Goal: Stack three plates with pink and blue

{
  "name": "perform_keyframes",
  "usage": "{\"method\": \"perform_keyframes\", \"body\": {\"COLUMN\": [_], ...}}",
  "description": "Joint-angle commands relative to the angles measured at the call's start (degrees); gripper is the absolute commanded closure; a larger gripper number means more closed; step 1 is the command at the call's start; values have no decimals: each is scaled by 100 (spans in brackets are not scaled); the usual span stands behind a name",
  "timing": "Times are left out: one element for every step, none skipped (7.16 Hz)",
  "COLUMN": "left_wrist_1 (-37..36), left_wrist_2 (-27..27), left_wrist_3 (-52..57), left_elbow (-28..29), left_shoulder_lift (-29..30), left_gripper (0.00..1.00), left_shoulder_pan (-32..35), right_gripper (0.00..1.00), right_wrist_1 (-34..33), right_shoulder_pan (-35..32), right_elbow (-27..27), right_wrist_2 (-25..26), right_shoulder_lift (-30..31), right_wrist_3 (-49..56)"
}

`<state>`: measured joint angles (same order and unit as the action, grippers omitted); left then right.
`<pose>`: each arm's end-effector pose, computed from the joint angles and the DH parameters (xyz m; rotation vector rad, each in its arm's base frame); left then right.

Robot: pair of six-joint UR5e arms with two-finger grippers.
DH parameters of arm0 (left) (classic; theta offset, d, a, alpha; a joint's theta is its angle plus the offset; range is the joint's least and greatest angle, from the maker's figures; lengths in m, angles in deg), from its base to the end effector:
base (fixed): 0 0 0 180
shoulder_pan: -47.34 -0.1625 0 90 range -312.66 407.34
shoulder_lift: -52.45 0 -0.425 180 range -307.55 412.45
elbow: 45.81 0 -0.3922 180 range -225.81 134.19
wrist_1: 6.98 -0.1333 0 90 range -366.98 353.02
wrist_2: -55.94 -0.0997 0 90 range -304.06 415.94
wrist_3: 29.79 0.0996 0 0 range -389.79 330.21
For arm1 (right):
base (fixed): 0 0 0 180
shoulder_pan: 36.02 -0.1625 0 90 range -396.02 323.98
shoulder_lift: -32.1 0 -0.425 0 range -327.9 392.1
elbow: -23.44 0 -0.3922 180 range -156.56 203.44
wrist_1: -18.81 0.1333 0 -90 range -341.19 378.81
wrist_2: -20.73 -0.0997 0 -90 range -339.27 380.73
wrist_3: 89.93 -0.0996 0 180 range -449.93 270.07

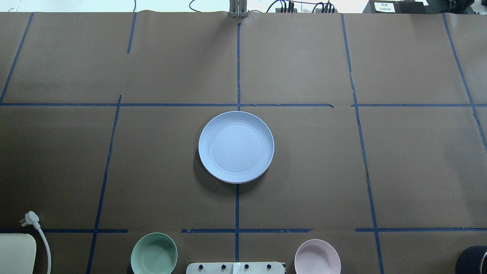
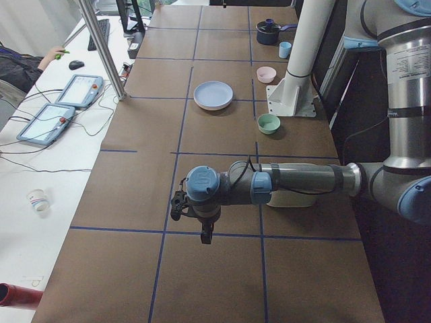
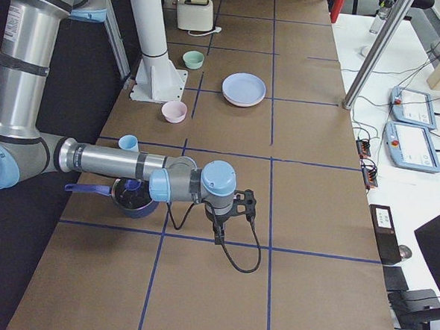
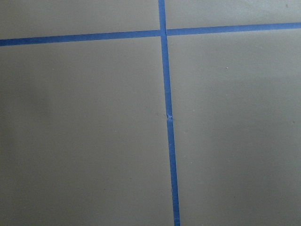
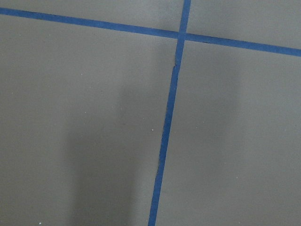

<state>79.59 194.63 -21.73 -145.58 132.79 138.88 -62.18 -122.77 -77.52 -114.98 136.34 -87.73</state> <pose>-0.0697 -0.4149 0.6521 0.0169 0.8514 0.0822 0.0396 -0.3960 0.6561 0.0874 -0.7985 -0.1298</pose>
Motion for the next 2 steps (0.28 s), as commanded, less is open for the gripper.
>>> {"method": "perform_keyframes", "body": {"left_wrist_1": [0, 0], "left_wrist_2": [0, 0], "left_wrist_3": [2, 2], "left_elbow": [1, -7], "left_shoulder_lift": [0, 0], "left_gripper": [0, 0], "left_shoulder_pan": [4, 4], "right_gripper": [0, 0], "right_wrist_1": [4, -5], "right_shoulder_pan": [9, 18], "right_elbow": [6, 6], "right_wrist_2": [-8, 1], "right_shoulder_lift": [0, 0], "right_wrist_3": [0, 0]}}
